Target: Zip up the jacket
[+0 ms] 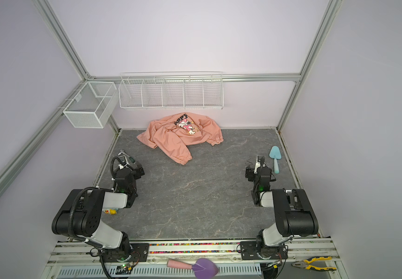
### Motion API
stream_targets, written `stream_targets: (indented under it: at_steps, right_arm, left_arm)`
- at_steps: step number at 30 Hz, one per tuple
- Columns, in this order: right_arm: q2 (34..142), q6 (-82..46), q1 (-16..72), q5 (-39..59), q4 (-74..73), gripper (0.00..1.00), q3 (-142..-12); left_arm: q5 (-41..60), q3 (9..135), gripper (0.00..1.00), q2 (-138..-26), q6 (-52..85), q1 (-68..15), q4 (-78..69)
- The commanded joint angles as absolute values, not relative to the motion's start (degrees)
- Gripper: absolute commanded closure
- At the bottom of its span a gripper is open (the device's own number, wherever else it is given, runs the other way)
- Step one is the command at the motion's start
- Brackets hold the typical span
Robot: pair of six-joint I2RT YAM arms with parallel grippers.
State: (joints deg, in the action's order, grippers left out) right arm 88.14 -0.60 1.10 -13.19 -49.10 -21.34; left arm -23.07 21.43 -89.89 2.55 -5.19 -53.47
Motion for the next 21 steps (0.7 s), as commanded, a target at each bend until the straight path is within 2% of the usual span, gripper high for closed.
stream_targets:
  at_steps: [1, 16, 19, 21]
  right_arm:
    - [87.45, 0.35, 1.05, -12.66, -49.57, 0.12, -21.88]
    - [85.24, -0.03, 1.05, -13.63, -47.36, 0.12, -22.16]
    - [82.85, -0.72, 1.14, -15.89, -47.65, 0.12, -20.93]
    - [80.42, -1.32, 1.23, -17.74, -41.86, 0.12, -23.11]
  left_arm:
    - [-22.81, 21.97, 0.01, -89.35, 2.72, -4.84, -53.76]
    - [-22.85, 21.91, 0.01, -89.21, 2.47, -4.90, -53.92]
    - [-24.13, 24.96, 0.01, -86.33, 2.92, -5.17, -45.67]
    - [-26.21, 29.04, 0.01, -84.87, 3.90, -5.18, -37.08]
